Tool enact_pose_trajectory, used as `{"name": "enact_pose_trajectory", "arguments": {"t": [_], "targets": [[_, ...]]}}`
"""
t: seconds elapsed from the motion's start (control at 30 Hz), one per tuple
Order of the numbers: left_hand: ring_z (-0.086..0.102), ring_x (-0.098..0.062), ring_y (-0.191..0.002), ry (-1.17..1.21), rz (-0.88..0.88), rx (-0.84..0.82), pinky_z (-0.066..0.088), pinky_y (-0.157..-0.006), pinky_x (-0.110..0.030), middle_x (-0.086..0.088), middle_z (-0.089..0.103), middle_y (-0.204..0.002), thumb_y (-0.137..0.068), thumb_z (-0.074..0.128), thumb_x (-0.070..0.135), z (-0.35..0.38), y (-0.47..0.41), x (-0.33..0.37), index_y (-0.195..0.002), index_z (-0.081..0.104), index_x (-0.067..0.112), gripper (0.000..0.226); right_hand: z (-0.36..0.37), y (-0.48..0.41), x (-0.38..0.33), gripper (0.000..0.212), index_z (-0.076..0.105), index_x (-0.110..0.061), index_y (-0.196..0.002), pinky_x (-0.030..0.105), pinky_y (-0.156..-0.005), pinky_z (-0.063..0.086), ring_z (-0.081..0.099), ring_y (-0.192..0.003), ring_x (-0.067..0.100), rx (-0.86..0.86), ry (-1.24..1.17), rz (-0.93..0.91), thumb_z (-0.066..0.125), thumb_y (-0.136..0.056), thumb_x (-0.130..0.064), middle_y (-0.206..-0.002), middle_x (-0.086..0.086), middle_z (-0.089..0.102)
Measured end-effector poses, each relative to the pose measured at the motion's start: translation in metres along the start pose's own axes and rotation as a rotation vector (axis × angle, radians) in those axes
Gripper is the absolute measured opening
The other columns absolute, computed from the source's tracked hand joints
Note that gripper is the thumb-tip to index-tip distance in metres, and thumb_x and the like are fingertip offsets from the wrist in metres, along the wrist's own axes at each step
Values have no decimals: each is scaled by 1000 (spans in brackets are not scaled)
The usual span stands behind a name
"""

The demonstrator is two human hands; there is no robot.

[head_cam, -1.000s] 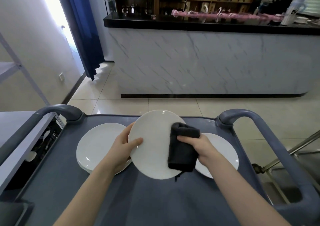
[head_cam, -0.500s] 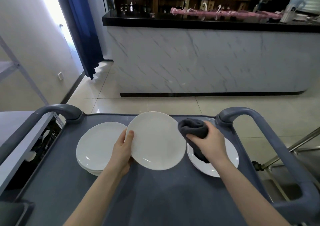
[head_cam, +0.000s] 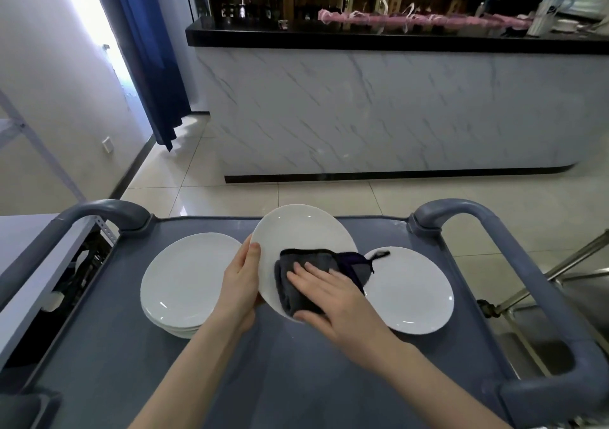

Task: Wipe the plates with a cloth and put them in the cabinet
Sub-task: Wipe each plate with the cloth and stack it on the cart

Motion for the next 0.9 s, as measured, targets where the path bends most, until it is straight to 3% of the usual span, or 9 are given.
{"name": "enact_pose_trajectory", "arguments": {"t": [0.13,0.27,0.37,0.5,0.63,0.77,0.9], "targets": [[72,-12,-106,32,-41,-71,58,-70,-22,1,75,-120,-110,38,32,9,3,-9,-125,67,28,33,-7,-35,4,57,30,-36,-151,37,-121,-3,12,-148,0,36,111,11,46,-98,-49,-159,-19,21],[72,-19,-106,3,-15,-32,60,-68,-32,4,75,-117,-108,41,40,4,1,-2,-125,67,38,32,-28,-56,36,60,25,-37,-152,38,-122,4,13,-148,1,62,147,132,45,-98,-51,-160,-19,18],[71,-24,-103,36,10,46,57,-79,-44,4,75,-116,-107,44,41,-4,-4,6,-121,69,41,29,-34,-42,52,60,25,-36,-152,36,-122,6,14,-148,1,42,130,195,47,-98,-48,-160,-19,19],[65,-23,-88,46,41,100,47,-80,-46,3,76,-104,-106,45,41,-11,-8,10,-126,67,38,29,-9,5,37,57,25,-36,-151,37,-122,9,11,-147,-3,-27,47,122,43,-99,-50,-156,-23,15],[73,-19,-94,-2,26,21,58,-70,-37,1,77,-110,-107,42,43,-3,-7,7,-124,66,42,29,8,6,7,58,33,-33,-150,30,-119,11,17,-146,-2,9,0,53,36,-97,-56,-156,-20,25],[72,-21,-106,-22,-2,-84,61,-67,-33,2,75,-118,-108,39,40,8,-4,5,-130,62,37,32,-6,-37,13,58,24,-36,-152,36,-121,4,8,-148,-1,23,44,81,45,-99,-48,-159,-21,15],[72,-18,-106,-20,-2,-123,61,-67,-32,3,74,-119,-108,40,40,16,-1,0,-132,62,38,33,-29,-66,33,58,25,-36,-152,40,-122,6,12,-149,2,103,54,178,45,-99,-47,-160,-18,18]]}}
Point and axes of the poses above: each hand's wrist, its own y-axis away from the middle knuckle, its own z-axis out of the palm, x = y × z, the point moved 5 cm from there along -y, towards the middle knuckle
